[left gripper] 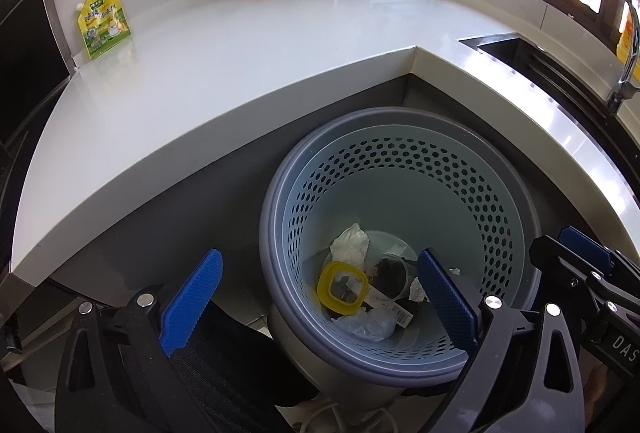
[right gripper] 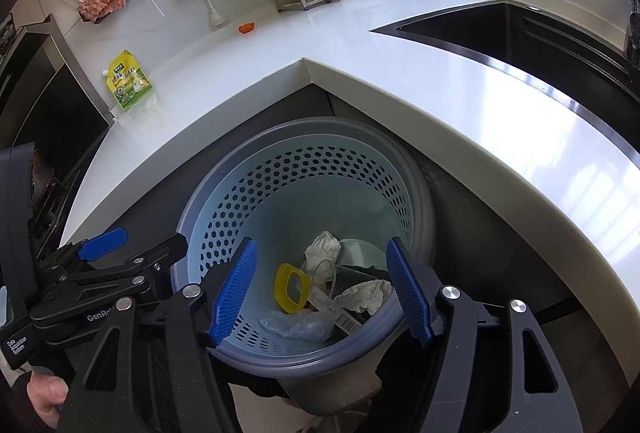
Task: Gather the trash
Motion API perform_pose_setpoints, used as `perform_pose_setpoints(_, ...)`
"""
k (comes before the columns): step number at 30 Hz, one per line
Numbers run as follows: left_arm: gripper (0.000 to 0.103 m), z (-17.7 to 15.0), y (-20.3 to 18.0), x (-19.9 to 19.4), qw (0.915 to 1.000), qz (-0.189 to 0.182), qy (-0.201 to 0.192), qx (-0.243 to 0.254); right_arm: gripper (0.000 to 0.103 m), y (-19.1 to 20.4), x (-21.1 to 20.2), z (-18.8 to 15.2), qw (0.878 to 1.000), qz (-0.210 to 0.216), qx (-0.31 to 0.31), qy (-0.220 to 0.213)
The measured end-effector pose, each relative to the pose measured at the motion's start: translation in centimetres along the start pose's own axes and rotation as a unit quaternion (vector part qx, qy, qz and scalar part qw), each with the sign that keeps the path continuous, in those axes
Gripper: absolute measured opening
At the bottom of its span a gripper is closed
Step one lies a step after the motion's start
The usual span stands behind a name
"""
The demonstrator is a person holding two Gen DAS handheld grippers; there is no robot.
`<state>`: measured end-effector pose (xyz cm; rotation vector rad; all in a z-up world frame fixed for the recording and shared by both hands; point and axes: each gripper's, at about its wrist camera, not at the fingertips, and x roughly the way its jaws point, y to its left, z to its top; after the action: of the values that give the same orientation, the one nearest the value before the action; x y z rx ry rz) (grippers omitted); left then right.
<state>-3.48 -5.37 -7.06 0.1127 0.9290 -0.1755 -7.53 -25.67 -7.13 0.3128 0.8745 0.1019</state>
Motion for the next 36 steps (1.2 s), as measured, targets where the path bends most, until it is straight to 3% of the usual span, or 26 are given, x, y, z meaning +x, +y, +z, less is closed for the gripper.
perform_pose_setpoints(14, 0.096, -0.31, 0.16, -0.1, 0.9996, 0.027, -0.001, -0.006, 0.066, -0.2, -0.24, -0.27, 1.0, 0.001, 0.0, -0.001)
perform_pose_setpoints(36, 0.096, -0.51, 0.45, 0.11, 0.9996, 0.026, 0.005, -0.011, 0.066, 0.08, -0.08, -0.3, 1.0, 0.004, -0.001, 0.002)
